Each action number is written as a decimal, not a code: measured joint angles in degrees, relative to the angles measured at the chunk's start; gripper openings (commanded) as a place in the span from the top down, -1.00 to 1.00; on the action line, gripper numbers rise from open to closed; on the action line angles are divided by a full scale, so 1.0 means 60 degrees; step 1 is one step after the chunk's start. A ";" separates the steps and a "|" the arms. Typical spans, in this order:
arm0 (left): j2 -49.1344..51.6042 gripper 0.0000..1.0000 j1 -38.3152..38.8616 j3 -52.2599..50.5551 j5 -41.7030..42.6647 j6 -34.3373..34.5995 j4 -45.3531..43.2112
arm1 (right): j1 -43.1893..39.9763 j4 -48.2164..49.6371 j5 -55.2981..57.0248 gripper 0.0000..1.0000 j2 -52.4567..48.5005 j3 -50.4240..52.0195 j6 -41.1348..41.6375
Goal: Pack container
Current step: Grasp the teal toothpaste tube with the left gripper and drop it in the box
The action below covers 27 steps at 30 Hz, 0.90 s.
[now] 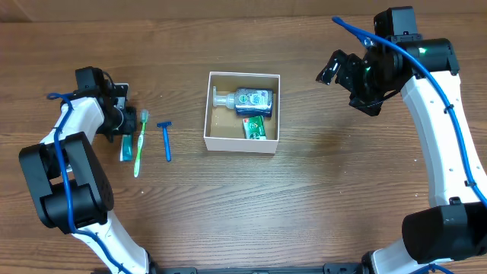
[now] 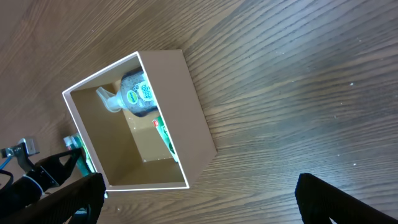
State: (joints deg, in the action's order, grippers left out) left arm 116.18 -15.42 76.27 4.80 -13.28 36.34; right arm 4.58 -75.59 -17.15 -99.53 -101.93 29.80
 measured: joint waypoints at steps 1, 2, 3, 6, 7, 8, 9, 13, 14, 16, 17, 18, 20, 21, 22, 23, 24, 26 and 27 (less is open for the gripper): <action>0.0000 0.81 0.0000 0.0015 0.0051 0.0000 0.0098 | 0.0000 0.0000 0.0004 -1.00 0.0000 0.0000 -0.0004; 0.0000 0.83 0.0000 0.0044 0.0109 0.0029 0.0215 | 0.0004 0.0000 0.0004 -1.00 0.0000 0.0000 -0.0004; 0.0000 0.90 0.0000 0.0091 0.0138 0.0109 0.0331 | 0.0000 0.0000 0.0000 -1.00 0.0000 0.0000 0.0000; 0.0044 0.92 0.0000 0.0455 0.0211 0.0459 0.1435 | 0.0004 0.0000 0.0004 -1.00 0.0000 0.0000 0.0004; 0.0073 0.92 0.0000 0.0678 0.0233 0.0539 0.1978 | 0.0000 0.0004 0.0004 -1.00 0.0000 0.0000 -0.0004; 0.0102 0.91 0.0000 0.0929 0.0291 0.0619 0.2412 | 0.0000 0.0000 0.0004 -1.00 0.0000 0.0000 -0.0007; 0.0135 0.88 0.0000 0.1322 0.0426 0.0692 0.2925 | 0.0004 0.0007 0.0004 -1.00 0.0000 0.0000 0.0000; 0.0171 0.81 0.0033 0.3541 0.1716 0.0805 0.4889 | 0.0000 0.0000 0.0004 -0.99 0.0000 0.0000 0.0000; 0.0171 0.80 0.0055 0.3880 0.1902 0.0834 0.5100 | 0.0000 -0.0007 0.0004 -1.00 0.0000 0.0000 0.0004; 0.0117 0.81 0.0273 0.5085 0.2918 0.0903 0.5610 | 0.0000 0.0000 0.0004 -1.00 0.0000 0.0000 0.0000; 0.0076 0.81 0.0452 0.5428 0.3275 0.0914 0.5781 | 0.0000 -0.0004 0.0004 -1.00 0.0000 0.0000 -0.0004; 0.0022 0.82 0.0652 0.5646 0.3464 0.0925 0.5803 | 0.0000 0.0004 0.0004 -1.00 0.0000 0.0000 0.0004; -0.0149 0.82 0.1384 0.6043 0.3861 0.0943 0.5708 | 0.0004 0.0004 0.0000 -1.00 0.0000 0.0000 -0.0004; -0.0237 0.81 0.1836 0.6149 0.3974 0.0943 0.5519 | 0.0004 -0.0004 0.0000 -1.00 0.0000 0.0000 0.0000; -0.0295 0.79 0.2306 0.6226 0.4069 0.0947 0.5348 | 0.0000 0.0000 0.0004 -1.00 0.0000 0.0000 0.0000; -0.0346 0.73 0.2951 0.6251 0.4095 0.0951 0.5027 | 0.0000 -0.0004 0.0004 -1.00 0.0000 0.0000 -0.0004; -0.0346 0.66 0.3344 0.6251 0.4047 0.0951 0.4790 | 0.0000 -0.0004 0.0000 -1.00 0.0000 0.0000 0.0004; -0.0346 0.51 0.4353 0.6229 0.3748 0.0998 0.4065 | 0.0000 -0.0004 0.0004 -1.00 0.0000 0.0000 0.0004; -0.0346 0.48 0.4794 0.6218 0.3544 0.0954 0.3759 | 0.0000 -0.0004 0.0004 -1.00 0.0000 0.0000 0.0004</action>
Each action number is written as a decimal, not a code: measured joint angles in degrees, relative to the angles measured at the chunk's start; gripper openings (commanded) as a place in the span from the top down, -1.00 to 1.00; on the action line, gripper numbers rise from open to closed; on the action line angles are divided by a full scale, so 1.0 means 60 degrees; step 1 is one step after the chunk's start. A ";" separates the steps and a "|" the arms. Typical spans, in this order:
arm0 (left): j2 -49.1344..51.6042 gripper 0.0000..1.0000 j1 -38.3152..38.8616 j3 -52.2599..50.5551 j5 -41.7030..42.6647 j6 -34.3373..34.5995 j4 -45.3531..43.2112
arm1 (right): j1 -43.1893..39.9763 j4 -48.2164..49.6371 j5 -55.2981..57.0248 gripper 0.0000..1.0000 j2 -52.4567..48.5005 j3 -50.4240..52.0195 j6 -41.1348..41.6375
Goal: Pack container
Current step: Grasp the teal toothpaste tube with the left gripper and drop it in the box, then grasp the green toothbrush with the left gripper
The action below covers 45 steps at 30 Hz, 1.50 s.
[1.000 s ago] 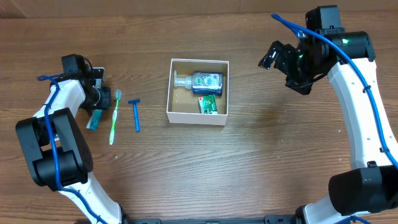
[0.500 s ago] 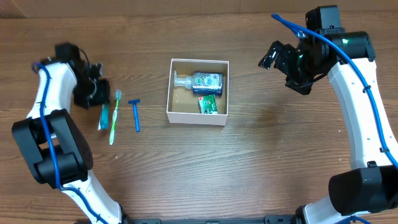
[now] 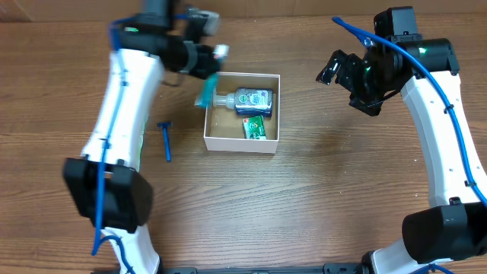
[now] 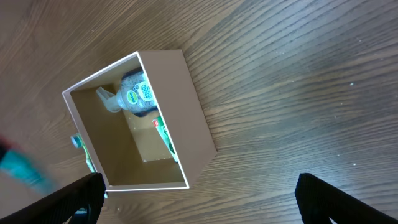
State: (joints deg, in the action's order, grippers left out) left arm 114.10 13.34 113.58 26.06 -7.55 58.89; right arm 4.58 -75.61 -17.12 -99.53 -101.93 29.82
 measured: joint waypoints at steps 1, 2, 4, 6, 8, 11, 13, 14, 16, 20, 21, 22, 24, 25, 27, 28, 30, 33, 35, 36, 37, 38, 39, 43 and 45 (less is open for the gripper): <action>0.0000 0.46 0.0372 -0.0004 -0.0200 -0.0044 -0.0259 | 0.0000 0.0000 0.0000 -1.00 0.0000 0.0000 -0.0007; 0.0000 0.47 0.0718 -0.0004 -0.0390 -0.0058 -0.0492 | 0.0000 0.0000 0.0000 -1.00 0.0000 0.0000 -0.0007; 0.0015 0.51 0.1530 -0.0007 -0.0962 -0.0138 -0.0732 | 0.0000 0.0004 0.0000 -1.00 0.0000 0.0000 -0.0004; 0.0051 0.56 0.2080 -0.0007 -0.1570 -0.0240 -0.0707 | 0.0000 0.0004 0.0000 -1.00 0.0000 0.0000 -0.0004; 0.0091 0.58 0.2335 -0.0011 -0.1993 -0.0302 -0.0565 | 0.0000 -0.0004 0.0000 -1.00 0.0000 0.0000 -0.0004; 0.0131 0.44 0.2437 -0.0015 -0.2565 -0.0339 -0.0211 | 0.0000 0.0004 0.0000 -1.00 0.0000 0.0000 0.0000; 0.0131 0.40 0.2328 -0.0015 -0.2790 -0.0346 0.0208 | 0.0000 0.0004 0.0000 -1.00 0.0000 0.0000 -0.0007; 0.0131 0.32 0.2240 -0.0015 -0.2903 -0.0339 0.0525 | 0.0000 0.0004 0.0000 -1.00 0.0000 0.0000 -0.0004; 0.0131 0.27 0.1967 -0.0018 -0.3195 -0.0277 0.1224 | 0.0000 0.0004 0.0000 -1.00 0.0000 0.0000 -0.0007; 0.0131 0.16 0.0874 -0.0080 -0.3796 0.0011 0.2528 | 0.0000 0.0007 0.0000 -1.00 0.0000 0.0000 0.0000; 0.0131 0.14 0.0481 -0.0117 -0.3894 0.0138 0.2703 | 0.0000 0.0000 0.0000 -1.00 0.0000 0.0000 0.0000; 0.0131 0.14 0.0120 -0.0146 -0.3949 0.0277 0.2783 | 0.0004 0.0007 0.0000 -1.00 0.0000 0.0000 -0.0004; 0.0131 0.02 -0.0965 -0.0302 -0.4025 0.0652 0.2816 | 0.0004 0.0004 0.0000 -1.00 0.0000 0.0000 -0.0004; 0.0131 -0.07 -0.1351 -0.0382 -0.3993 0.0772 0.2772 | 0.0000 0.0004 0.0000 -1.00 0.0000 0.0000 0.0000; 0.0127 -0.19 -0.2131 -0.0663 -0.3876 0.0984 0.2532 | 0.0000 0.0000 0.0000 -1.00 0.0000 0.0000 -0.0004; 0.0127 -0.29 -0.2521 -0.0892 -0.3818 0.1071 0.2310 | 0.0000 0.0000 0.0004 -1.00 0.0000 0.0000 -0.0007; 0.0127 -0.36 -0.3104 -0.1486 -0.3734 0.1220 0.1872 | 0.0000 -0.0004 0.0000 -1.00 0.0000 0.0000 0.0000; 0.0127 -0.44 -0.3432 -0.2546 -0.3712 0.1315 0.1089 | 0.0004 0.0007 0.0004 -1.00 0.0000 0.0000 -0.0004; 0.0131 -0.44 -0.3501 -0.3439 -0.3708 0.1326 0.0525 | 0.0000 0.0000 0.0000 -1.00 0.0000 0.0000 0.0000; 0.0131 -0.44 -0.3526 -0.3774 -0.3705 0.1341 0.0186 | 0.0000 0.0000 0.0004 -1.00 0.0000 0.0000 -0.0004; 0.0131 -0.44 -0.3559 -0.4135 -0.3705 0.1348 -0.0208 | 0.0000 0.0004 0.0000 -1.00 0.0000 0.0000 -0.0004; 0.0131 -0.42 -0.3585 -0.4455 -0.3705 0.1348 -0.0565 | 0.0000 -0.0004 0.0000 -1.00 0.0000 0.0000 -0.0004; 0.0131 -0.40 -0.3610 -0.4765 -0.3705 0.1344 -0.0914 | 0.0000 0.0007 0.0004 -1.00 0.0000 0.0000 -0.0004; 0.0131 -0.22 -0.3683 -0.5668 -0.3705 0.1315 -0.1767 | 0.0000 0.0000 0.0004 -1.00 0.0000 0.0000 -0.0007; 0.0131 -0.18 -0.3679 -0.5894 -0.3712 0.1297 -0.2033 | 0.0004 0.0004 0.0000 -1.00 0.0000 0.0000 -0.0007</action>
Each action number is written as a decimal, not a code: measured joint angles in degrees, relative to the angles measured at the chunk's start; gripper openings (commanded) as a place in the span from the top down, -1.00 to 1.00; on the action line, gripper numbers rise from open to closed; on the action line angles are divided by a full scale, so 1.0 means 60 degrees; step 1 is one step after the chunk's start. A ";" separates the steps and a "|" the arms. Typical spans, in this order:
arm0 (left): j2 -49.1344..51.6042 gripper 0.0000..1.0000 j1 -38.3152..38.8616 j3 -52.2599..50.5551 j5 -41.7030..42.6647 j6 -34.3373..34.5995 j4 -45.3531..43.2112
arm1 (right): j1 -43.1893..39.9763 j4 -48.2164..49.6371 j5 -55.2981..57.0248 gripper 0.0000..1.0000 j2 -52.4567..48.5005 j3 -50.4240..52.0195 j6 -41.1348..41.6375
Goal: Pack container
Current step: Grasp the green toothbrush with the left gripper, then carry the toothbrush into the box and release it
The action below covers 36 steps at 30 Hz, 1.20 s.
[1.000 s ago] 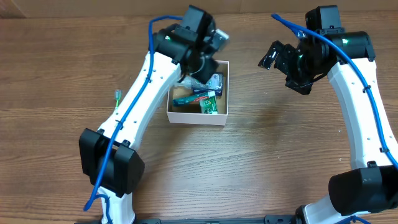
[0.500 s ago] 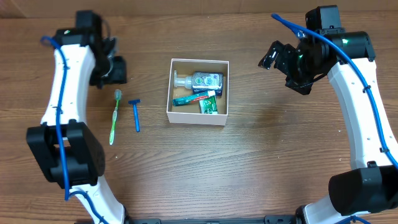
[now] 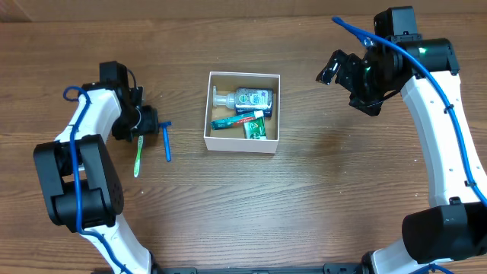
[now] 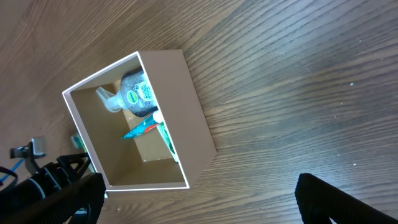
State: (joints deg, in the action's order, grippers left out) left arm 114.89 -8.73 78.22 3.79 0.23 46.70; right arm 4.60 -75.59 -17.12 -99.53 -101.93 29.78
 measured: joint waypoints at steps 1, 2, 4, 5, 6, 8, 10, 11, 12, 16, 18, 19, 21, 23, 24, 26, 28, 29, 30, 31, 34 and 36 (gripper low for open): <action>0.0000 -0.17 0.0000 -0.0055 -0.0015 -0.0011 -0.0066 | -0.0004 0.0000 0.0000 -1.00 0.0000 0.0000 0.0004; 0.0000 -0.15 0.0000 -0.0120 -0.0040 -0.0025 -0.0200 | 0.0000 0.0000 0.0000 -0.99 0.0000 0.0000 0.0007; 0.0000 -0.11 0.0000 -0.0266 -0.0106 -0.0036 -0.0459 | 0.0000 0.0000 0.0000 -1.00 0.0000 0.0000 0.0004; 0.0000 -0.07 0.0000 -0.0346 -0.0113 -0.0058 -0.0528 | 0.0000 -0.0004 0.0000 -1.00 0.0000 0.0000 0.0004; 0.0000 0.03 0.0000 -0.0397 -0.0131 -0.0062 -0.0576 | -0.0004 0.0000 0.0000 -1.00 0.0000 0.0000 0.0004; -0.0025 0.24 0.0000 -0.0528 -0.0240 -0.0066 -0.0765 | -0.0004 0.0004 0.0004 -1.00 0.0000 0.0000 0.0000; -0.0062 0.56 -0.0007 -0.0608 -0.0397 -0.0142 -0.0871 | -0.0004 -0.0004 0.0004 -1.00 0.0000 0.0000 0.0004; -0.0062 0.66 -0.0007 -0.0612 -0.0423 -0.0135 -0.0871 | -0.0004 0.0004 0.0000 -1.00 0.0000 0.0000 0.0004; -0.0062 0.74 -0.0007 -0.0612 -0.0463 -0.0178 -0.0849 | -0.0004 -0.0004 0.0004 -1.00 0.0000 0.0000 0.0007; -0.0062 0.91 -0.0007 -0.0499 -0.0492 -0.0248 -0.0124 | -0.0004 0.0000 0.0000 -1.00 0.0000 0.0000 0.0007; -0.0058 0.92 -0.0007 -0.0277 -0.0492 -0.0244 0.0597 | -0.0004 0.0000 0.0004 -1.00 0.0000 0.0000 0.0004; -0.0058 0.92 -0.0007 -0.0022 -0.0492 -0.0240 0.1035 | -0.0004 0.0007 0.0000 -1.00 0.0000 0.0000 0.0000; -0.0058 0.92 0.0000 0.0841 -0.0452 -0.0240 0.1869 | -0.0004 0.0004 0.0000 -1.00 0.0000 0.0000 0.0004; -0.0069 0.92 0.0025 0.1781 -0.0364 -0.0240 0.2455 | -0.0004 0.0004 -0.0004 -1.00 0.0000 0.0000 0.0004; -0.0076 0.92 0.0084 0.2404 -0.0262 -0.0237 0.2834 | -0.0004 -0.0007 -0.0004 -1.00 0.0000 0.0000 0.0007; -0.0113 0.92 0.0222 0.3585 0.0062 -0.0237 0.3370 | -0.0004 -0.0004 0.0004 -1.00 0.0000 0.0000 0.0004; -0.0208 0.92 0.0521 0.4532 0.0492 -0.0237 0.3632 | 0.0000 0.0004 -0.0004 -1.00 0.0000 0.0000 0.0004; -0.0259 0.92 0.0732 0.4889 0.0739 -0.0237 0.3719 | -0.0004 -0.0004 0.0000 -1.00 0.0000 0.0000 0.0004; -0.0302 0.92 0.0936 0.5104 0.0914 -0.0240 0.3716 | -0.0004 0.0000 0.0004 -1.00 0.0000 0.0000 0.0004; -0.0361 0.92 0.1260 0.5329 0.1162 -0.0237 0.3687 | 0.0000 0.0000 0.0000 -1.00 0.0000 0.0000 0.0004; -0.0481 0.91 0.2397 0.5519 0.1555 -0.0299 0.3315 | -0.0004 0.0000 0.0000 -1.00 0.0000 0.0000 0.0004; -0.0463 0.91 0.3268 0.5515 0.1701 -0.0532 0.2911 | -0.0004 -0.0004 0.0004 -1.00 0.0000 0.0000 0.0004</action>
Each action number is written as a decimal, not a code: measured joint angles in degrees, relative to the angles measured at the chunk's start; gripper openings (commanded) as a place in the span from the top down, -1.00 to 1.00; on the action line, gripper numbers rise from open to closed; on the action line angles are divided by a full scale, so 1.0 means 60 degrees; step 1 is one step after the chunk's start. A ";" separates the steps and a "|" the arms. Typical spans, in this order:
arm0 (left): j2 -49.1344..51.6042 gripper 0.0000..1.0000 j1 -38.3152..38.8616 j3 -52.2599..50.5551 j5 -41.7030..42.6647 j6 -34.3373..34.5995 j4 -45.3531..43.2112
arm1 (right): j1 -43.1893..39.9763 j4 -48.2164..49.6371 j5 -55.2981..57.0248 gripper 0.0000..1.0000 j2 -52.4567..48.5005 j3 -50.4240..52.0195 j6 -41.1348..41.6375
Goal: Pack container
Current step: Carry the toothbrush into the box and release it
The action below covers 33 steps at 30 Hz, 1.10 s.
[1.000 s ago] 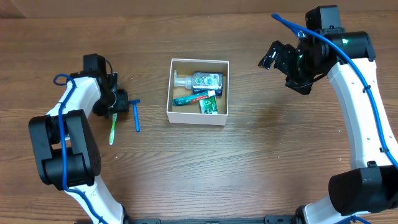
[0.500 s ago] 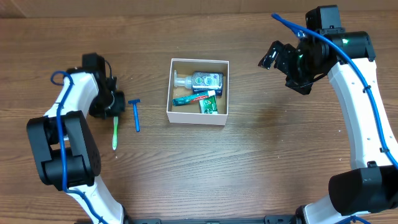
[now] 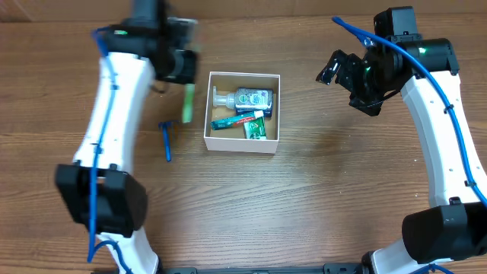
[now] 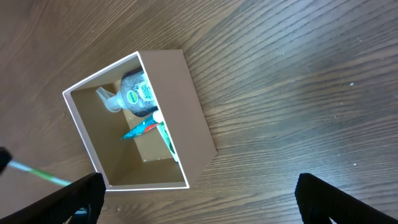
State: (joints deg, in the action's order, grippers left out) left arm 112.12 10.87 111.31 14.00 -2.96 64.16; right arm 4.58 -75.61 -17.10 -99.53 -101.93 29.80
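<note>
The white box [image 3: 206, 114] stands mid-table and holds a soap bottle [image 3: 245, 99], a teal toothpaste tube [image 3: 237, 119] and a green packet [image 3: 256, 129]. My left gripper [image 3: 183, 68] is raised just left of the box, shut on a green toothbrush [image 3: 188, 103] that hangs blurred beside the box's left wall. A blue razor [image 3: 167, 141] lies on the table further left. My right gripper [image 3: 340, 76] hovers open to the right of the box. In the right wrist view the box [image 4: 199, 127] lies ahead of the right gripper [image 4: 199, 205], and the toothbrush [image 4: 37, 174] shows as a green streak.
Brown wooden table [image 3: 304, 198] all round. The right arm's white link [image 3: 441, 129] runs down the right side, and the left arm's link [image 3: 114, 129] crosses the left side above the razor.
My left gripper was low at the green toothbrush on the table beside the razor. Now it is raised by the box's left wall with the toothbrush in it. The right arm is unchanged.
First my left gripper was down at the toothpaste tube at far left, next to the toothbrush and razor. Then it held the tube at the box's left edge. Later the tube lay in the box and the gripper was at the toothbrush, which it now holds by the box.
</note>
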 measured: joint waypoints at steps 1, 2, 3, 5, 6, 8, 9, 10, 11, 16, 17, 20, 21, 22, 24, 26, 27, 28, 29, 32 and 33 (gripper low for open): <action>0.0015 0.91 0.0342 0.0000 0.0025 -0.0131 -0.0142 | 0.0000 0.0000 0.0000 -1.00 0.0000 0.0000 0.0000; 0.0033 0.91 0.0783 0.0000 -0.0025 -0.0350 -0.0310 | 0.0000 0.0004 -0.0007 -1.00 0.0000 0.0000 0.0000; 0.0058 0.87 0.1184 0.0000 -0.0168 -0.0554 -0.0495 | 0.0000 0.0004 -0.0004 -1.00 0.0000 0.0000 0.0000; 0.0131 0.78 0.1829 0.0000 -0.0506 -0.0965 -0.0743 | 0.0000 0.0004 0.0000 -1.00 0.0000 0.0000 0.0000; 0.0193 0.71 0.2131 0.0000 -0.0736 -0.1191 -0.0812 | 0.0000 0.0000 -0.0004 -1.00 0.0000 0.0000 0.0004; 0.0346 0.41 0.2572 0.0000 -0.1202 -0.1596 -0.0889 | 0.0000 0.0000 -0.0004 -1.00 0.0000 0.0000 0.0004; 0.0437 0.30 0.2718 0.0000 -0.1504 -0.1781 -0.0889 | 0.0004 0.0007 -0.0004 -1.00 0.0000 0.0000 0.0000; 0.0535 0.28 0.2798 0.0004 -0.1763 -0.1861 -0.0878 | 0.0004 0.0004 -0.0004 -1.00 0.0000 0.0000 0.0000; 0.0601 0.24 0.2820 0.0000 -0.1934 -0.1934 -0.0867 | 0.0000 0.0004 -0.0004 -1.00 0.0000 0.0000 0.0000; 0.0907 0.30 0.2565 0.0004 -0.2761 -0.2120 0.0011 | 0.0000 0.0004 -0.0004 -1.00 0.0000 0.0000 -0.0004; 0.0907 0.20 0.2441 0.0004 -0.2841 -0.2120 0.0419 | 0.0000 -0.0004 0.0000 -1.00 0.0000 0.0000 0.0000; 0.0903 -0.50 0.1960 0.0011 -0.2969 -0.1949 0.1275 | 0.0000 -0.0004 -0.0004 -1.00 0.0000 0.0000 0.0004; 0.0903 -0.56 0.1763 0.0011 -0.2994 -0.1832 0.1486 | 0.0000 0.0004 -0.0004 -1.00 0.0000 0.0000 0.0000; 0.0896 -0.58 0.1530 0.0011 -0.3002 -0.1683 0.1650 | 0.0000 0.0004 0.0000 -1.00 0.0000 0.0000 0.0000; 0.0896 -0.59 0.0998 0.0011 -0.3024 -0.1293 0.1905 | 0.0000 0.0004 -0.0004 -1.00 0.0000 0.0000 0.0000; 0.0896 -0.58 0.0379 0.0007 -0.3005 -0.0856 0.1989 | 0.0000 0.0000 0.0000 -1.00 0.0000 0.0000 0.0000; 0.0896 -0.56 0.0135 0.0000 -0.2994 -0.0696 0.1967 | 0.0000 0.0007 -0.0004 -1.00 0.0000 0.0000 0.0000; 0.0892 -0.51 -0.0120 -0.0047 -0.2954 -0.0492 0.1865 | 0.0000 -0.0004 0.0000 -1.00 0.0000 0.0000 0.0000; 0.0874 -0.47 -0.0426 -0.0178 -0.2878 -0.0248 0.1650 | 0.0000 0.0004 -0.0004 -1.00 0.0000 0.0000 0.0000; 0.0849 -0.41 -0.1111 -0.0874 -0.2590 0.0233 0.0958 | 0.0004 -0.0007 -0.0004 -1.00 0.0000 0.0000 0.0000; 0.0849 -0.37 -0.1239 -0.1158 -0.2477 0.0415 0.0681 | 0.0000 0.0000 -0.0004 -1.00 0.0000 0.0000 0.0004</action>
State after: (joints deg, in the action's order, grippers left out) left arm 117.21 3.44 104.36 -0.86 -0.47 68.25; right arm 4.58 -75.61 -17.12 -99.53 -101.93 29.82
